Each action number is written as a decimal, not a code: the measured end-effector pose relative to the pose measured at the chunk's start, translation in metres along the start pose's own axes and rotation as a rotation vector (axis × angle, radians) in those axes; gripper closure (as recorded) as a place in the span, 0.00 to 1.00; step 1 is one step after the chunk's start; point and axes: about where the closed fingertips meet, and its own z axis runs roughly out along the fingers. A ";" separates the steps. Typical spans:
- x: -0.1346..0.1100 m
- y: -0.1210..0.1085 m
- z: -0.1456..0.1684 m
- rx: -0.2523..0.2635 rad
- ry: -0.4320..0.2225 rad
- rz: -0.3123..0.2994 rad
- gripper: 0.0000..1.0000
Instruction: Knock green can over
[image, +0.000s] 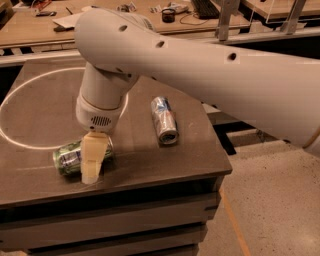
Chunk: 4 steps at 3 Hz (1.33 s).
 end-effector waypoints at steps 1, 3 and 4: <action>-0.001 0.000 -0.001 0.001 -0.003 0.001 0.00; 0.022 -0.006 -0.044 0.103 -0.084 -0.009 0.00; 0.020 -0.002 -0.043 0.118 -0.096 -0.030 0.00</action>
Offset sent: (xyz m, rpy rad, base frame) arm 0.0196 -0.0504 0.0404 0.1031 -0.1034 -0.0449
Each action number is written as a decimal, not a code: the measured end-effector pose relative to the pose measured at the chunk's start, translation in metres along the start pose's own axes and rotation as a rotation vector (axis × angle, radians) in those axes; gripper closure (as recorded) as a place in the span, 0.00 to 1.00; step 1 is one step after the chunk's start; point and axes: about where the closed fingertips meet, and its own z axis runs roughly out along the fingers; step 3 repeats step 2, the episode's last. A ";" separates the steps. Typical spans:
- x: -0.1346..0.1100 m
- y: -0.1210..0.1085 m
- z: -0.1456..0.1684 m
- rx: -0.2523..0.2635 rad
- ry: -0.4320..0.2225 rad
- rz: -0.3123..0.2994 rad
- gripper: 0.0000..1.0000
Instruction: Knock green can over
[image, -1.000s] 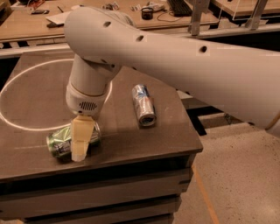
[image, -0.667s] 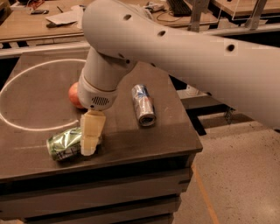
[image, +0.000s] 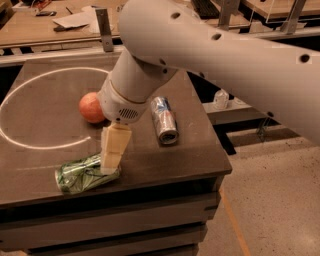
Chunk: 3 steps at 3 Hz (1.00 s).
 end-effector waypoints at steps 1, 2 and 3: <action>-0.005 0.018 0.029 -0.029 0.007 -0.061 0.00; -0.005 0.018 0.029 -0.029 0.007 -0.061 0.00; -0.005 0.018 0.029 -0.029 0.007 -0.061 0.00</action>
Offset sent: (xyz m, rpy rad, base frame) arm -0.0129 0.0136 -0.0201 -0.0128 -0.0082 0.0525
